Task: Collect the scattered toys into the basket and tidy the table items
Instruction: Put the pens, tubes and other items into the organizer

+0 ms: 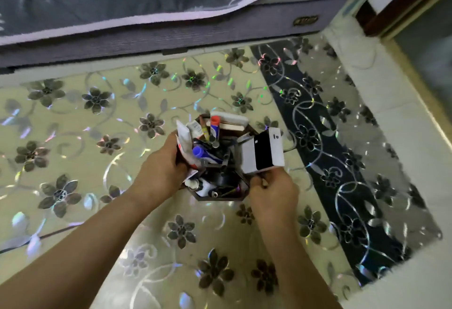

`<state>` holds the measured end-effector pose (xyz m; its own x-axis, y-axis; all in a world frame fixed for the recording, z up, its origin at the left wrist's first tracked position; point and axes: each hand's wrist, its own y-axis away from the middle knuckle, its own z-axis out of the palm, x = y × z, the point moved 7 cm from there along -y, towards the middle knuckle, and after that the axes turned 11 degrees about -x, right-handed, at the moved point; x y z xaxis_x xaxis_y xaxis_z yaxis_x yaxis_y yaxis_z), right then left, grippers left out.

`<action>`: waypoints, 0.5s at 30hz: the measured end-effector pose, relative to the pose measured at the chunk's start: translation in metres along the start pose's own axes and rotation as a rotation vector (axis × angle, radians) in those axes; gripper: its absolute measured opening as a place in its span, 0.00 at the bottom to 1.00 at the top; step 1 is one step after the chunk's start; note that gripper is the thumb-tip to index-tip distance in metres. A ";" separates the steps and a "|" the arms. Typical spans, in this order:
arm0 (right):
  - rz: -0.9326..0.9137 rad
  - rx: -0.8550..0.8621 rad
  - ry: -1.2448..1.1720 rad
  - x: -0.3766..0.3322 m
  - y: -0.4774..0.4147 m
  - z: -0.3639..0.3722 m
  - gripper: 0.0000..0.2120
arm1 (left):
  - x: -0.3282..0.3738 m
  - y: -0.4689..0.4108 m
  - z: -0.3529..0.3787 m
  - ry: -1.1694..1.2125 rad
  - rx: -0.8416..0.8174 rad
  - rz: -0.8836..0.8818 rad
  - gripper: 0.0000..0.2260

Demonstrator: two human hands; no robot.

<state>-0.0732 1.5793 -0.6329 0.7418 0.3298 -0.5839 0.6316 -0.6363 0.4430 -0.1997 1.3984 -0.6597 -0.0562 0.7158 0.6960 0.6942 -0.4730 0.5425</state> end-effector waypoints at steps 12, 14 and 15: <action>0.075 0.220 -0.118 0.070 -0.176 -0.161 0.04 | 0.214 -0.203 0.101 -0.236 -0.199 0.270 0.16; 0.030 0.231 -0.042 0.066 -0.207 -0.175 0.03 | 0.223 -0.230 0.107 -0.181 -0.195 0.234 0.15; 0.010 0.229 -0.020 0.068 -0.226 -0.181 0.04 | 0.225 -0.245 0.114 -0.133 -0.203 0.215 0.15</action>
<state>-0.1246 1.8715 -0.6494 0.7417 0.3101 -0.5947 0.5548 -0.7820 0.2842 -0.3001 1.7340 -0.6894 0.1800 0.6426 0.7448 0.5216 -0.7043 0.4816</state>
